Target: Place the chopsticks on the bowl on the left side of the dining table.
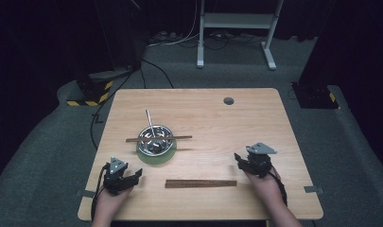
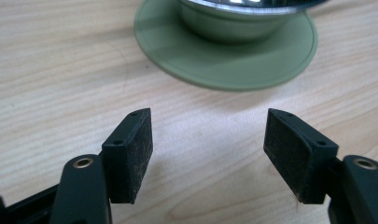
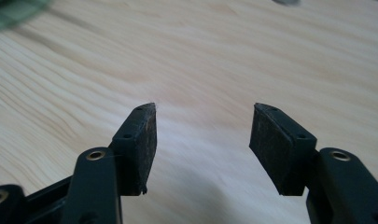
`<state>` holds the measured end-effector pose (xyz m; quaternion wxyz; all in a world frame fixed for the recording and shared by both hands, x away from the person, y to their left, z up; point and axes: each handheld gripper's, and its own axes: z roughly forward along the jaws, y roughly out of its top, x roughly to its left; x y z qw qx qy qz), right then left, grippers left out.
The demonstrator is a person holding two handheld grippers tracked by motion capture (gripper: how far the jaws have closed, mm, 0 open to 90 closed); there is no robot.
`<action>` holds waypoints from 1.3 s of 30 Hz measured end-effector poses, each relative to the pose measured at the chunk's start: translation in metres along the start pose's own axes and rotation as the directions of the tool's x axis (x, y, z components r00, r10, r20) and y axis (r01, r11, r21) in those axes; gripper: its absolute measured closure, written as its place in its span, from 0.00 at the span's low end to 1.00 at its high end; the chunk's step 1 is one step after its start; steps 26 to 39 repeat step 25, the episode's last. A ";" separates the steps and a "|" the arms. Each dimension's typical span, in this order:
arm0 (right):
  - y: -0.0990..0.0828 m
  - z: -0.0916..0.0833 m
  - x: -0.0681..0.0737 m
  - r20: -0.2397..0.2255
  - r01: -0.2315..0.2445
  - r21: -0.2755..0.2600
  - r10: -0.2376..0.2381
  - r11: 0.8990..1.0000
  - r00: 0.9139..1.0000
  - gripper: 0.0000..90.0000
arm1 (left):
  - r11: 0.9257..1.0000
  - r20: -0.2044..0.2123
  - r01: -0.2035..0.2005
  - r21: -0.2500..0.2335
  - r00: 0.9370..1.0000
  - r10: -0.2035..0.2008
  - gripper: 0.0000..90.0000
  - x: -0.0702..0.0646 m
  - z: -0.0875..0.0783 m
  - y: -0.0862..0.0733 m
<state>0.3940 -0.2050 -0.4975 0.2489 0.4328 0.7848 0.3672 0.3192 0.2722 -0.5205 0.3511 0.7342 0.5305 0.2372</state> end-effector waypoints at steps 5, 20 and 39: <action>-0.027 -0.015 -0.028 0.036 -0.027 0.058 0.025 0.998 0.999 0.41 | 1.000 -0.029 0.005 0.017 1.000 -0.004 0.35 -0.002 0.005 -0.006; -0.047 -0.017 -0.032 0.048 -0.070 0.100 0.065 0.993 0.997 0.35 | 1.000 -0.038 -0.002 0.015 0.999 0.002 0.37 -0.003 0.003 -0.008; -0.047 -0.017 -0.032 0.049 -0.092 0.107 0.087 0.990 0.995 0.32 | 1.000 -0.026 -0.017 0.014 1.000 0.017 0.37 -0.004 0.003 -0.008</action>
